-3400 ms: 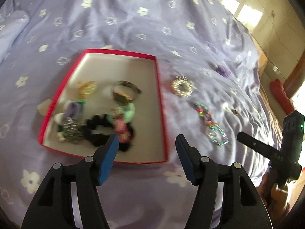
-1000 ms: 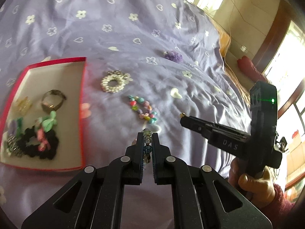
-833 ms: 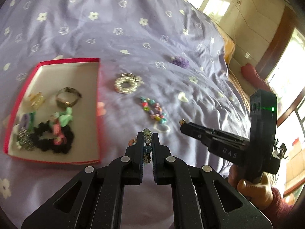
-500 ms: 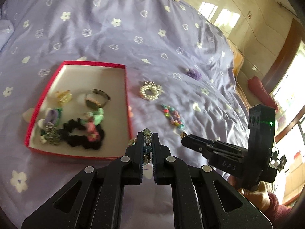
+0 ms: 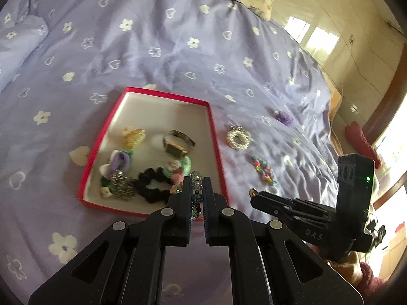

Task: Organize jewelry
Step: 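Carry the beaded bracelet and gold ring into the red box and open both tools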

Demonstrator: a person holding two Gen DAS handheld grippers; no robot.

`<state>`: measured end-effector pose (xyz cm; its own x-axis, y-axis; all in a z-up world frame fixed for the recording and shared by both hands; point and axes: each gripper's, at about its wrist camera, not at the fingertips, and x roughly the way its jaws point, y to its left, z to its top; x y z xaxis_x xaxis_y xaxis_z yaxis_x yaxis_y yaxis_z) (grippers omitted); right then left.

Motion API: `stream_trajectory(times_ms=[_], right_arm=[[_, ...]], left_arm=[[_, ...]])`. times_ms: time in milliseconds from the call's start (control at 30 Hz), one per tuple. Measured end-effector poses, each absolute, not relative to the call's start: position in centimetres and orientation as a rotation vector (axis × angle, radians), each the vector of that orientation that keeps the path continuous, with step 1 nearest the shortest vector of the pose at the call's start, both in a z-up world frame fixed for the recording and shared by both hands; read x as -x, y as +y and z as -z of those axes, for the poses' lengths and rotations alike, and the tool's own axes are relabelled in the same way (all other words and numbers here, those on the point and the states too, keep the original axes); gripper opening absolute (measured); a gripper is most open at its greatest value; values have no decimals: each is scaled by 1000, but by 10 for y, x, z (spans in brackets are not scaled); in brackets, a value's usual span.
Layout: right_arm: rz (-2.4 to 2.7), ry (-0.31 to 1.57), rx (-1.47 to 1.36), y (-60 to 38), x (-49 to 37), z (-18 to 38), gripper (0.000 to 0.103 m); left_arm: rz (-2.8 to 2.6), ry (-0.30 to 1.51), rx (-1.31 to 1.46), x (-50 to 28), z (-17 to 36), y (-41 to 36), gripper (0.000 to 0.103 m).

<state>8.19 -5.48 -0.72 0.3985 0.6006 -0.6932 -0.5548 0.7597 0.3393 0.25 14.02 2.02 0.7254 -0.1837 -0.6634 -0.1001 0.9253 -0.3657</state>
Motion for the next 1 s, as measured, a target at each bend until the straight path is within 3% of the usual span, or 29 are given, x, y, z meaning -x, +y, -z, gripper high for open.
stream_trajectory(times_ms=[1000], right_arm=[[-767, 979, 24, 23, -117, 40, 22]], left_arm=[[-58, 807, 464, -26, 23, 203, 6]])
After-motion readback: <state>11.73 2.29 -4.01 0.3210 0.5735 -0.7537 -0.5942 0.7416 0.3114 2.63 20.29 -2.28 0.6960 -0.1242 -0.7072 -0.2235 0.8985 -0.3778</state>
